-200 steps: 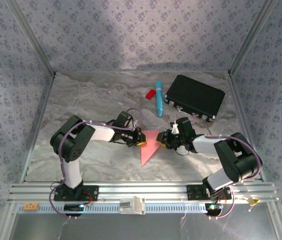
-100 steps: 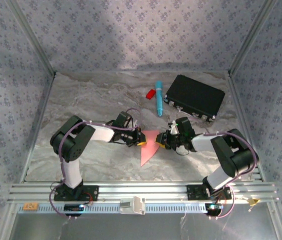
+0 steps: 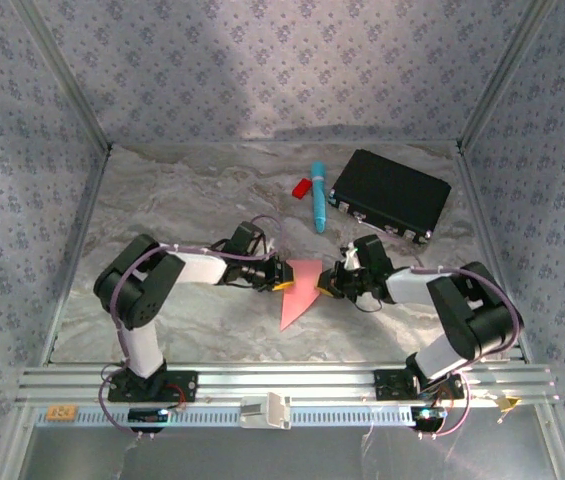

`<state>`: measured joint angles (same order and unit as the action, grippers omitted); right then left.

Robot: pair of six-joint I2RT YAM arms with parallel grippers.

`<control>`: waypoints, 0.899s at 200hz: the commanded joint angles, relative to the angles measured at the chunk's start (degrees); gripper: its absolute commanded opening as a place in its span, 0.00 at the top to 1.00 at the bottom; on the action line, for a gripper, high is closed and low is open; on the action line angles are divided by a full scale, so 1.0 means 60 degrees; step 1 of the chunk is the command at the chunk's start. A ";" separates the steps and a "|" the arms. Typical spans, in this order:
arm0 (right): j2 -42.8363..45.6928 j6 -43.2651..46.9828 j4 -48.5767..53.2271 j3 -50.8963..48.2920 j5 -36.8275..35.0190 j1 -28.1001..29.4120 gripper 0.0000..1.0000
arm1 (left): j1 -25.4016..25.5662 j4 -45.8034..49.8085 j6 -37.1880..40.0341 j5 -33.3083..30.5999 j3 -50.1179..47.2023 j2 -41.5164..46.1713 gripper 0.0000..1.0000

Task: Fold a paper plane with a square sheet of paper (pick it up from the middle)
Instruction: Fold the wing for the fifth time at the center of the table.

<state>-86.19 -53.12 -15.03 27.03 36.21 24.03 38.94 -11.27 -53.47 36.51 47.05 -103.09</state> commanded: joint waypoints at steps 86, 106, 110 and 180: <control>0.1878 -0.1957 -0.0498 -0.1135 -0.1361 0.0405 0.93 | 0.0623 0.0521 -0.0139 -0.0801 0.0409 -0.0357 0.89; 0.1810 -0.1709 -0.0519 -0.1142 -0.1197 0.0378 0.90 | 0.0626 0.0764 -0.0009 -0.0938 0.0404 -0.0531 0.91; 0.1789 -0.1661 -0.0527 -0.1136 -0.1149 0.0372 0.90 | 0.0629 0.0757 -0.0009 -0.0930 0.0395 -0.0570 0.92; 0.1185 -0.1189 -0.0776 -0.0880 -0.0604 0.0230 0.78 | 0.0599 0.0575 -0.0022 -0.0746 0.0304 -0.0821 0.94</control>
<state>-78.19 -62.02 -18.90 20.78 31.11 25.93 42.39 -8.93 -54.33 32.75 48.29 -105.49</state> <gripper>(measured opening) 0.206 0.062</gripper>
